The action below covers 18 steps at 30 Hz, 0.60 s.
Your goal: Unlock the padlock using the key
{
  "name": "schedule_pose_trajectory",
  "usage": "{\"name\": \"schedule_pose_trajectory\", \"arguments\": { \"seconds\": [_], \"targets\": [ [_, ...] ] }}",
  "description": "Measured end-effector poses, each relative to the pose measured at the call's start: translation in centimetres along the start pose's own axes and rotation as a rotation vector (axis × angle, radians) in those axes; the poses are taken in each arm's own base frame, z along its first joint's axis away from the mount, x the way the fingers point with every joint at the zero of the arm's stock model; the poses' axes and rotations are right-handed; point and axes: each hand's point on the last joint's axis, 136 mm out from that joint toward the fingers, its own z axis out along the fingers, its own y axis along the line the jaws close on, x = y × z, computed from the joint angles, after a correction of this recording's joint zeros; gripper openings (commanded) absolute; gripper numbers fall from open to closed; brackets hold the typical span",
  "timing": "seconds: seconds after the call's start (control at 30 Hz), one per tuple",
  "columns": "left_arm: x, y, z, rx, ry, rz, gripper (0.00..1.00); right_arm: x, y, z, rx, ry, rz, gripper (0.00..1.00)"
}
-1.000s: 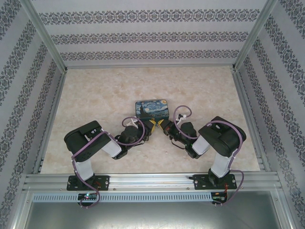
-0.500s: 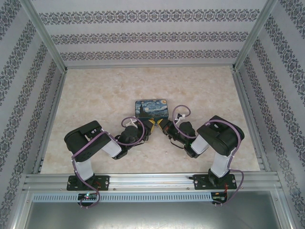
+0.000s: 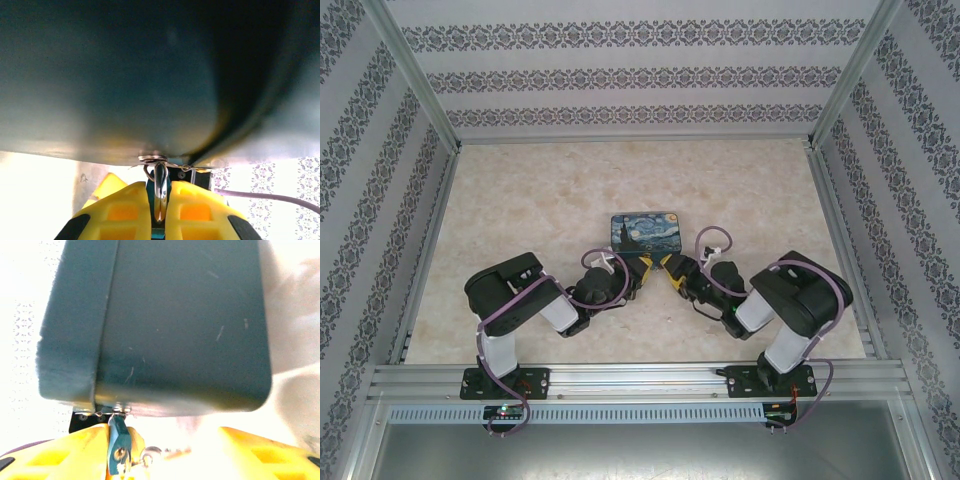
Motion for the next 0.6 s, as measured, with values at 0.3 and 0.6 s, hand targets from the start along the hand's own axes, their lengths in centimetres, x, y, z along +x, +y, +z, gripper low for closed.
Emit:
{"name": "schedule_pose_trajectory", "arguments": {
  "seconds": [0.3,0.6],
  "targets": [
    [-0.2,1.0,-0.4,-0.026,0.008,0.022,0.00,0.7,1.5,-2.0,0.034,0.042,-0.159,0.60],
    [-0.1,2.2,-0.3,-0.058,0.022,0.029,0.00,0.7,6.0,-3.2,0.175,0.035,-0.599,0.60]
  ]
}}
